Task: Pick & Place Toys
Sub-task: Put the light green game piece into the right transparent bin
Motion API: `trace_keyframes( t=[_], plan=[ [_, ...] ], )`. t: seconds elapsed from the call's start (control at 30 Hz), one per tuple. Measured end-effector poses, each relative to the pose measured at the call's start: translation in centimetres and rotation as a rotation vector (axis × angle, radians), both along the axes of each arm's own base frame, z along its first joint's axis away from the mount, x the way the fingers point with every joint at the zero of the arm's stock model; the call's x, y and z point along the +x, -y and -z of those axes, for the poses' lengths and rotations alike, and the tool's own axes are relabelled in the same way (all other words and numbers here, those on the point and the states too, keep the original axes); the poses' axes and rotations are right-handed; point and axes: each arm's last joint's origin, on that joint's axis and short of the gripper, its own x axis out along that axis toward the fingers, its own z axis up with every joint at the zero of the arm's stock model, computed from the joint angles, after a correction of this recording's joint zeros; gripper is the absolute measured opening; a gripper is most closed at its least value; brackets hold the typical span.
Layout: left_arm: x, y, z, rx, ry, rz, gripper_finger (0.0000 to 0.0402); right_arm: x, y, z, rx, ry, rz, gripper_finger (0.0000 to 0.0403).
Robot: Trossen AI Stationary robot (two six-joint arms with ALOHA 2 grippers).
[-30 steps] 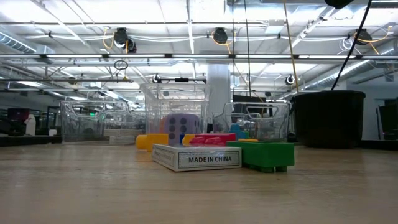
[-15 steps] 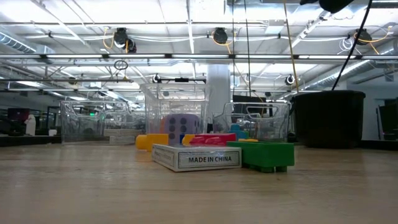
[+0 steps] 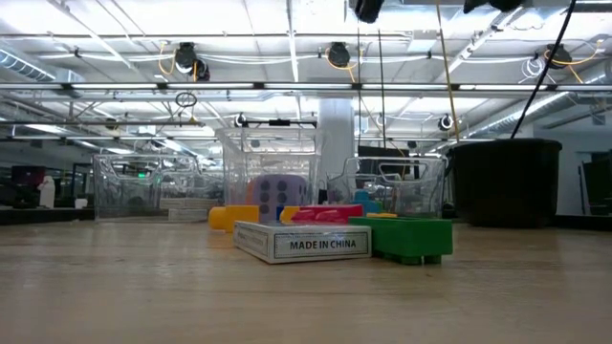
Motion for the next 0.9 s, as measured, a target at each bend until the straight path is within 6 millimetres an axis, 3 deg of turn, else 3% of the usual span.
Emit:
trace_keyframes(
  t=[0.23,0.47,0.7,0.9],
  plan=[
    [0.2,-1.7,1.4,-0.060,-0.147,-0.046,0.0111,0.9,-0.1,-4.0,-0.273,-0.140,0.036,0.0197],
    [3.0,-2.7,4.2,-0.149,-0.293,-0.005,0.0111,0.4,0.0,-7.4,-0.404,-0.242,0.081,0.0196],
    [5.8,-4.1,6.9,-0.195,-0.372,-0.011,0.0111,0.1,-1.0,-6.3,-0.526,-0.394,0.135,0.0196],
    [6.8,-5.5,7.3,-0.212,-0.342,-0.039,0.0111,0.6,-2.2,-5.1,-0.539,-0.454,0.091,0.0196]
  ],
)
